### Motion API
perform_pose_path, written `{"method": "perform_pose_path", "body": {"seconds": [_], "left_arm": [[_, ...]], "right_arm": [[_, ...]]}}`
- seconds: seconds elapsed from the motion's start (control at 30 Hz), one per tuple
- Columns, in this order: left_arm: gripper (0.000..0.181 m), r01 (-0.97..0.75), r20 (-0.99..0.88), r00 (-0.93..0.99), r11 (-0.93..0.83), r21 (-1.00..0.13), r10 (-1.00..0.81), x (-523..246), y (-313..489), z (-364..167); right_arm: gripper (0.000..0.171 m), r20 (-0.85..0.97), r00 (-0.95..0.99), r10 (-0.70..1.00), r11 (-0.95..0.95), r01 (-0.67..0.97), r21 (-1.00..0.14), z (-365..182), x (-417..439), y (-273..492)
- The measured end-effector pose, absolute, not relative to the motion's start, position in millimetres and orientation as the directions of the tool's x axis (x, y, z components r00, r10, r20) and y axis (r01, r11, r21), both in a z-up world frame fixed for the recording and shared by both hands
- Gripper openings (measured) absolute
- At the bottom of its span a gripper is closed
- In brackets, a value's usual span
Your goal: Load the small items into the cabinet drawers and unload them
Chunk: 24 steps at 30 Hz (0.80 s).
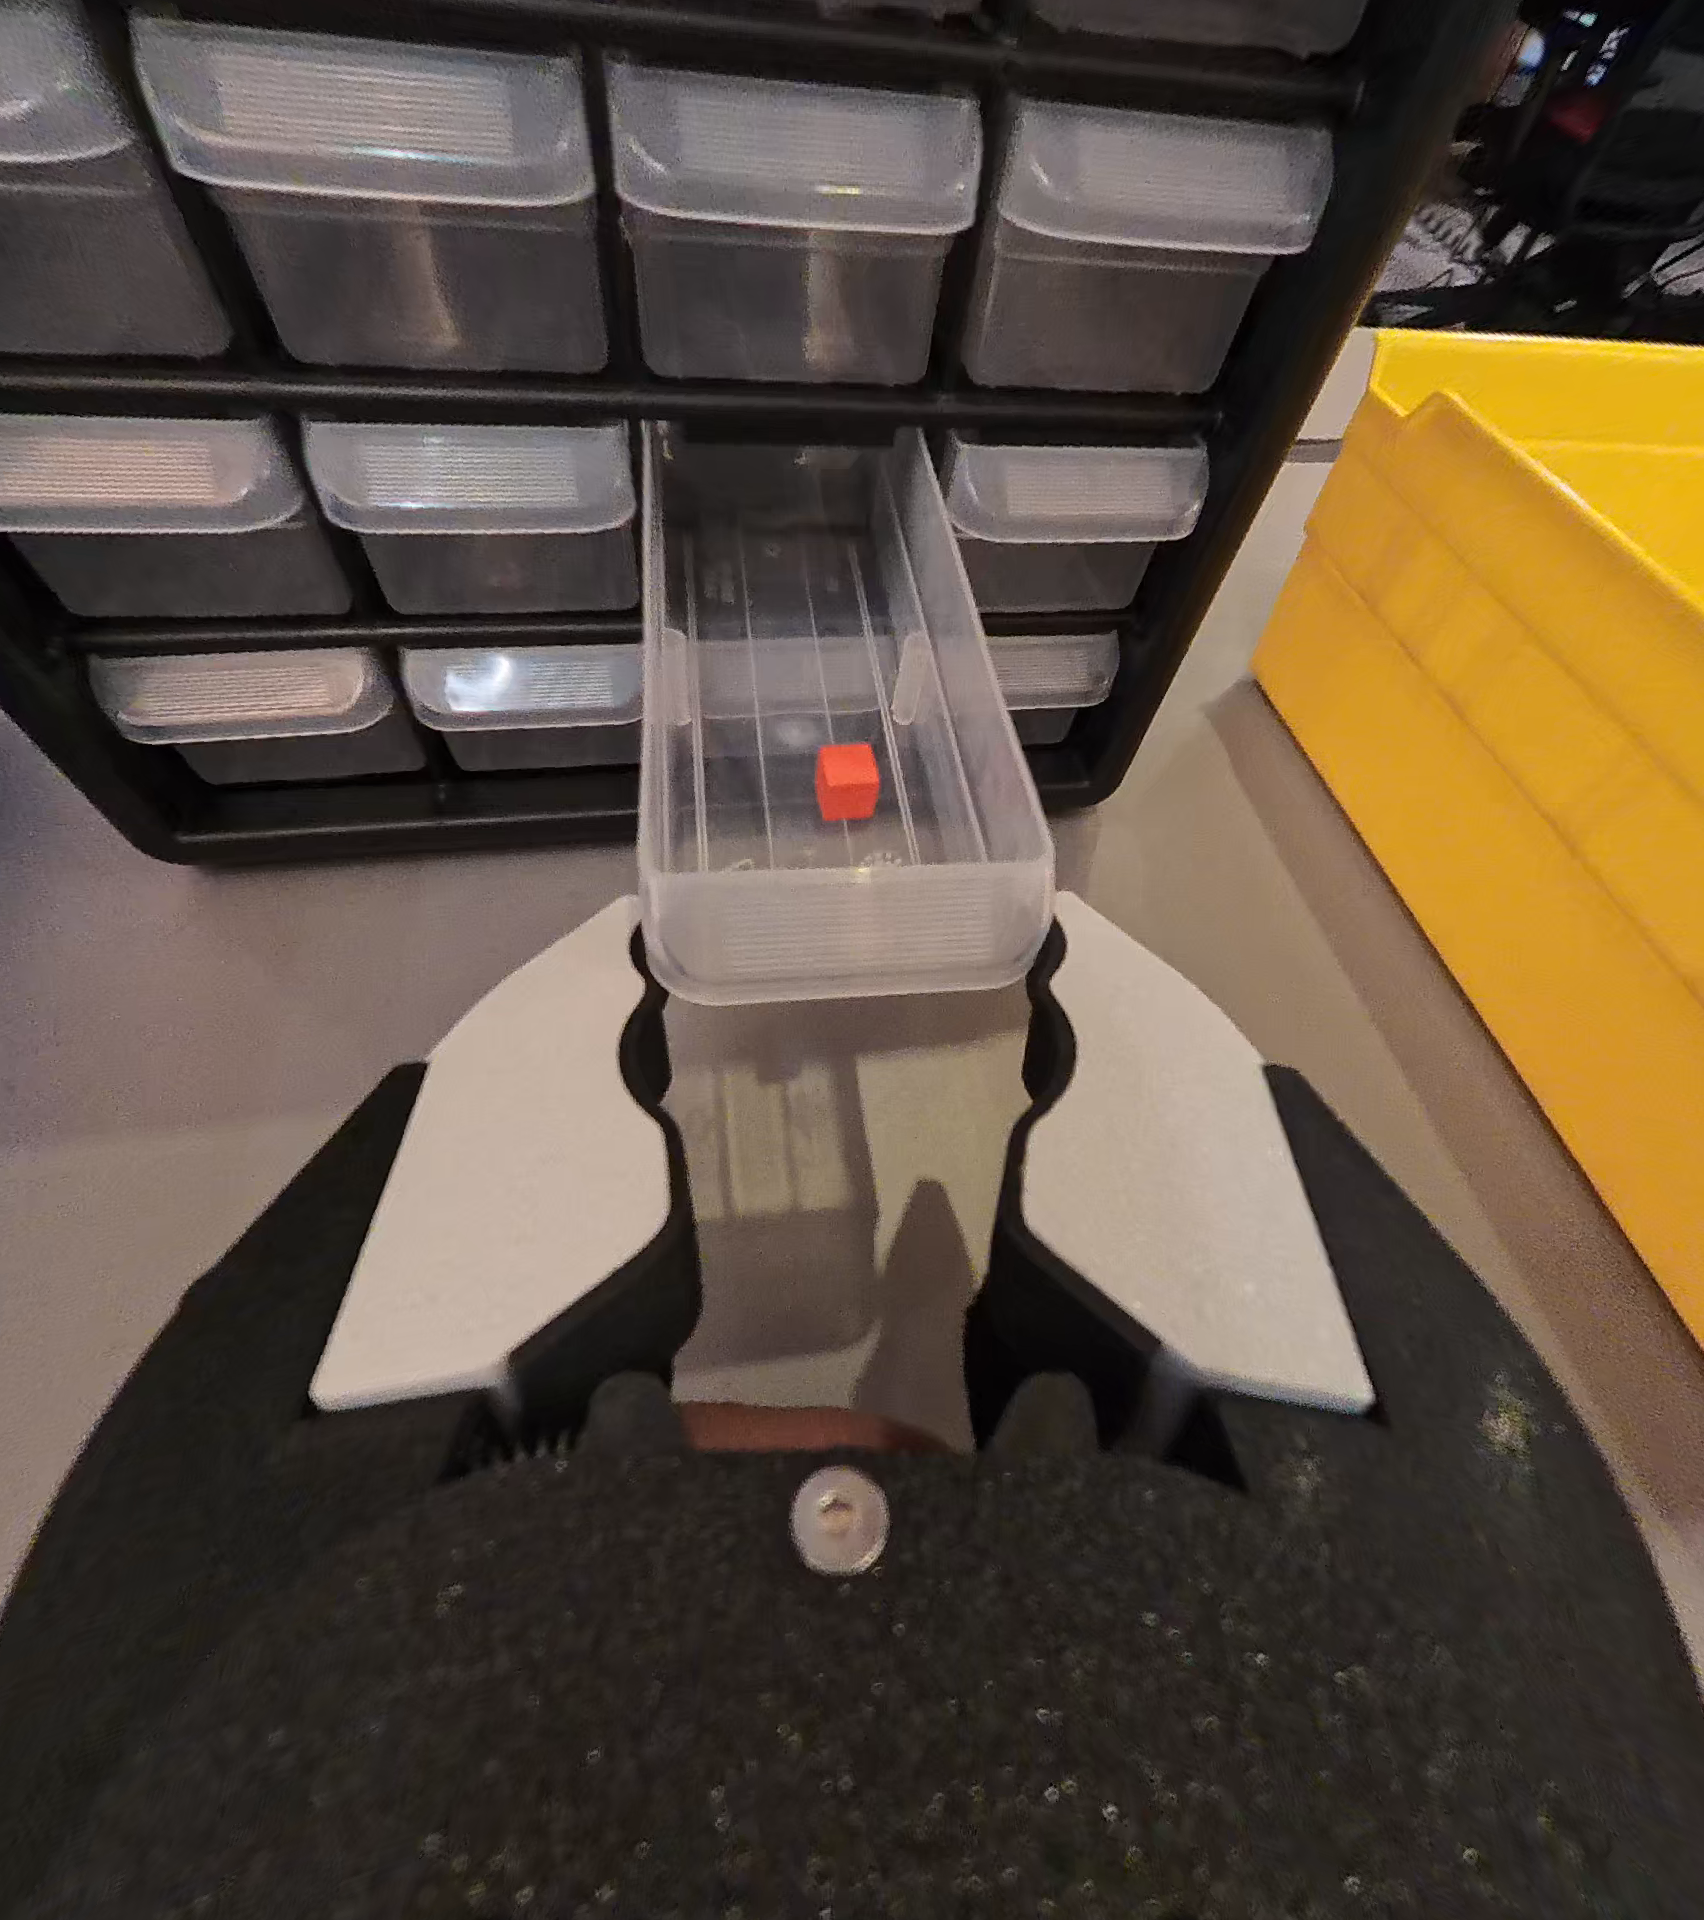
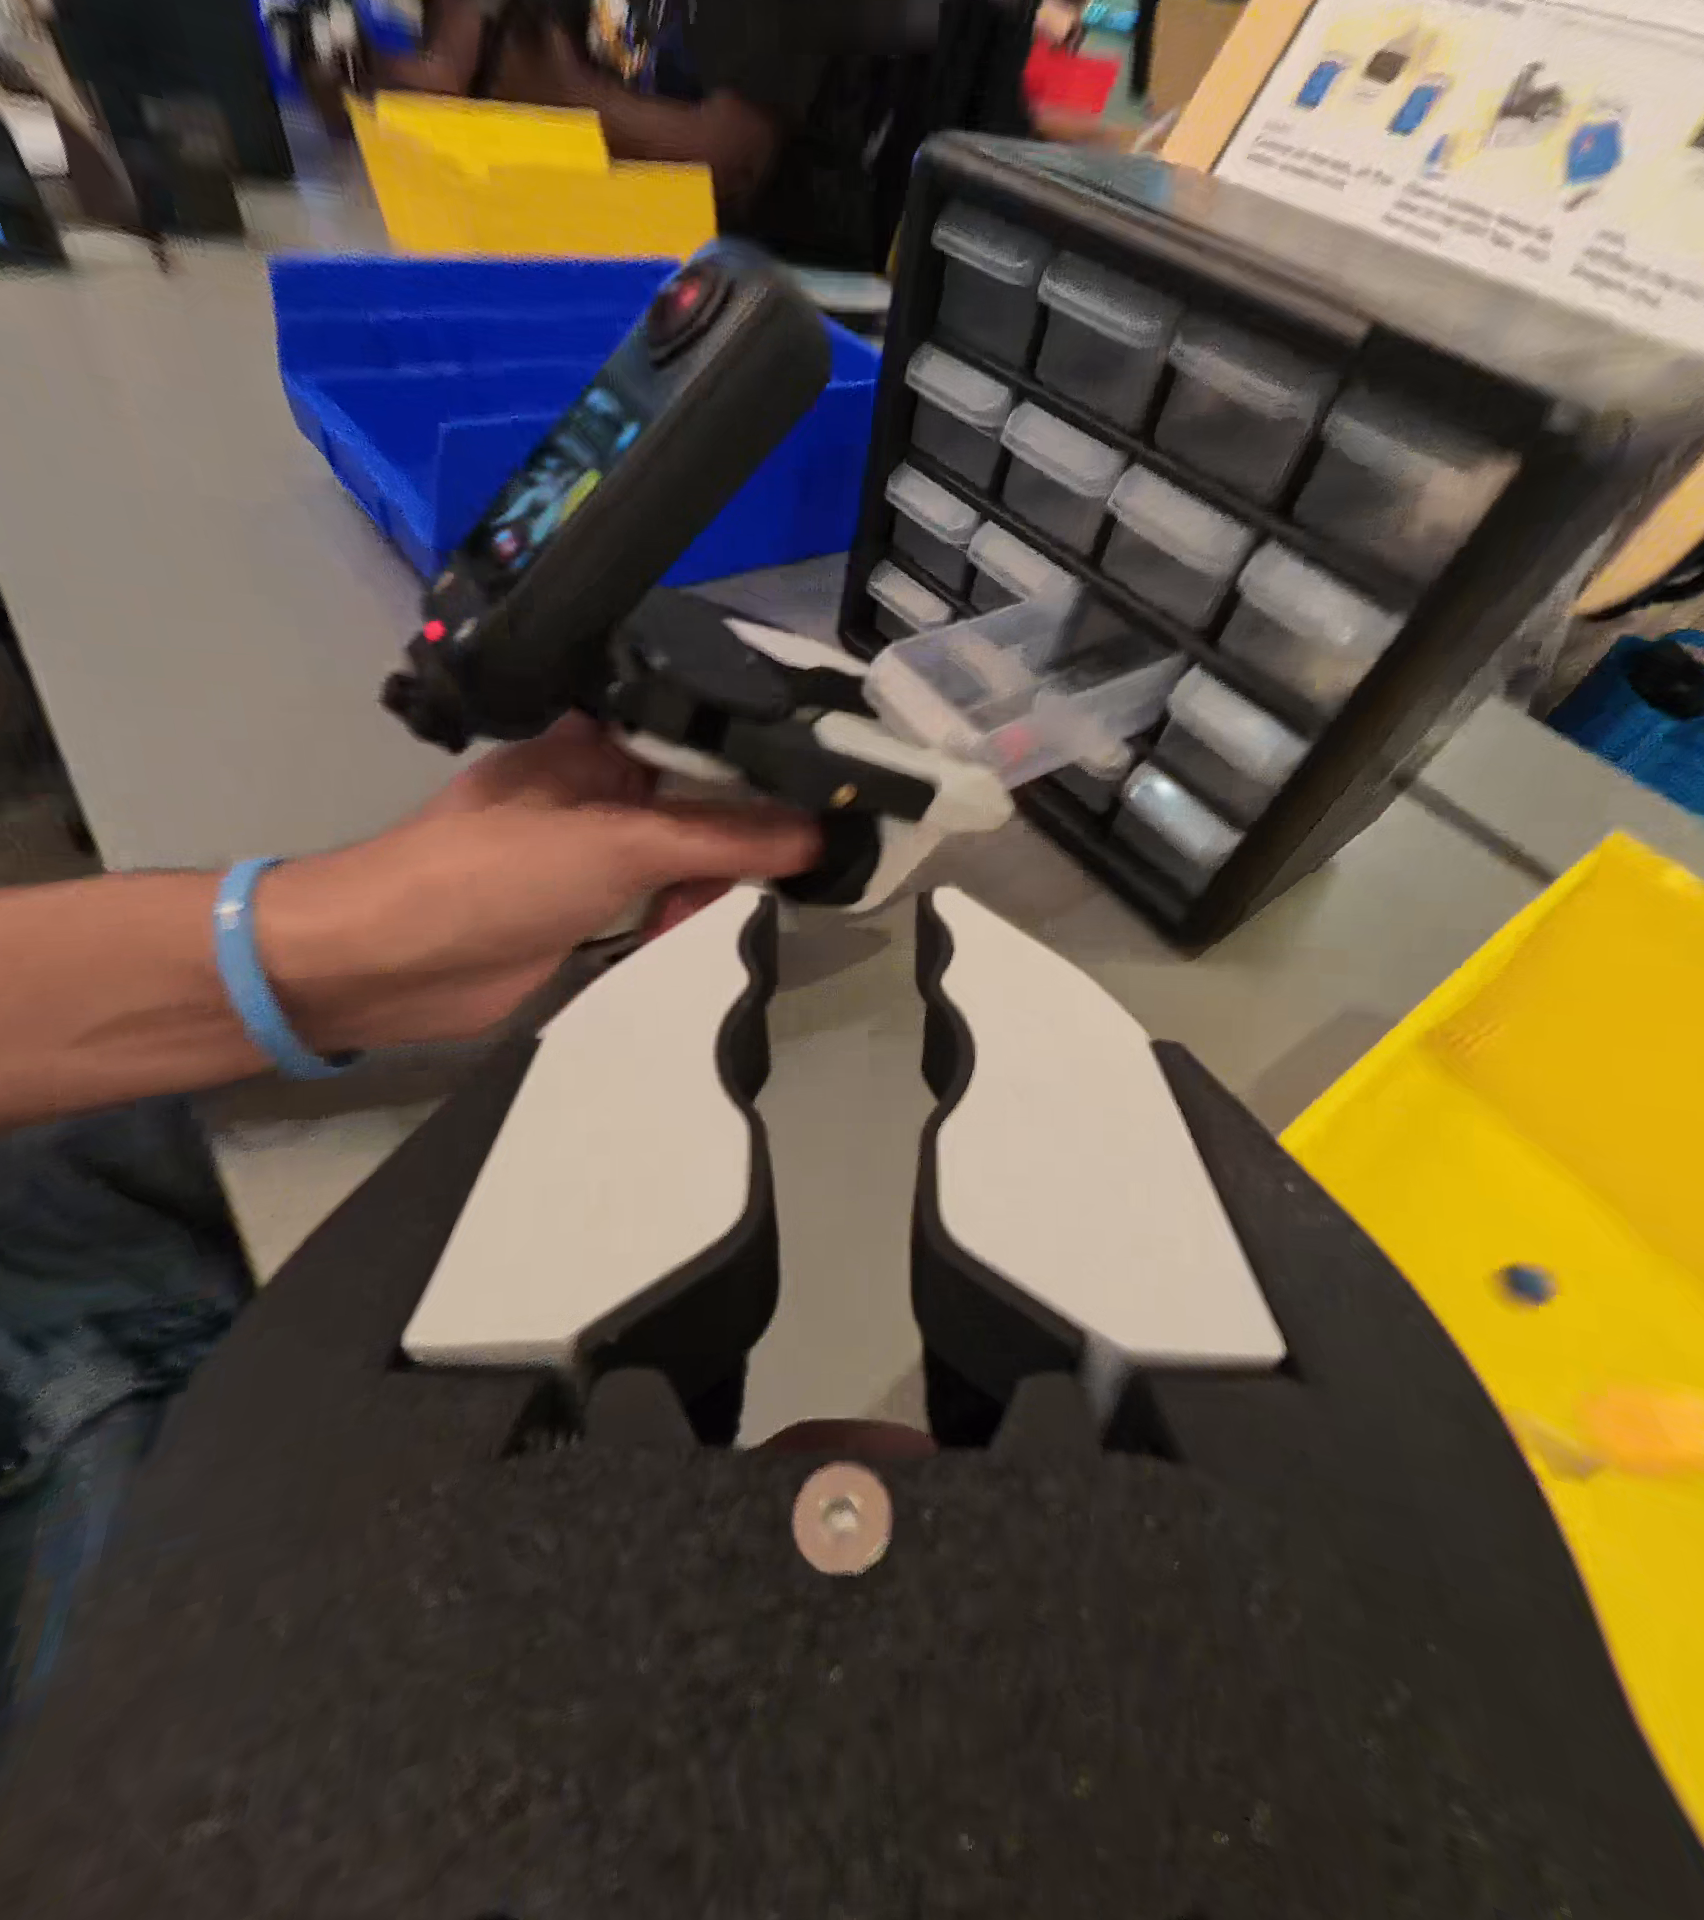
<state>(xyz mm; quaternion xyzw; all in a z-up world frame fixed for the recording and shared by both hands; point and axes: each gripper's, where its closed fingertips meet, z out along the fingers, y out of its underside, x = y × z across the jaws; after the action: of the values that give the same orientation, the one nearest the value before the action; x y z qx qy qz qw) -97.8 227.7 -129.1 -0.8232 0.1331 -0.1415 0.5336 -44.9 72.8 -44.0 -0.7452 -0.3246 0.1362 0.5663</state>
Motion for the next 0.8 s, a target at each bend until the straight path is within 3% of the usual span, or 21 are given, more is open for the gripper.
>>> {"method": "perform_pose_path", "body": {"seconds": [0.1, 0.23, 0.37, 0.53, 0.8], "left_arm": [[0.066, -0.045, 0.110, 0.920, -0.380, -0.924, -0.377, -98.3, 226.1, -124.8], [0.066, -0.055, 0.099, 0.918, -0.372, -0.927, -0.384, -97.6, 222.9, -124.3], [0.066, -0.067, 0.088, 0.917, -0.369, -0.927, -0.388, -98.6, 218.3, -125.8], [0.067, -0.067, 0.090, 0.917, -0.372, -0.926, -0.389, -98.6, 217.0, -128.5], [0.067, -0.064, 0.107, 0.909, -0.388, -0.919, -0.404, -101.3, 215.7, -129.7]], "right_arm": [[0.025, 0.239, 0.647, 0.724, -0.181, 0.513, -0.839, -21.9, -52.5, 120.8], [0.029, 0.322, 0.484, 0.813, -0.200, 0.753, -0.627, -29.7, -75.7, 197.6], [0.032, 0.205, 0.303, 0.931, -0.232, 0.921, -0.312, -77.1, -94.8, 221.6], [0.031, 0.167, 0.205, 0.964, -0.202, 0.979, -0.031, -109.1, -94.4, 239.8], [0.024, 0.095, 0.202, 0.975, -0.212, 0.971, 0.115, -131.9, -98.0, 243.5]]}}
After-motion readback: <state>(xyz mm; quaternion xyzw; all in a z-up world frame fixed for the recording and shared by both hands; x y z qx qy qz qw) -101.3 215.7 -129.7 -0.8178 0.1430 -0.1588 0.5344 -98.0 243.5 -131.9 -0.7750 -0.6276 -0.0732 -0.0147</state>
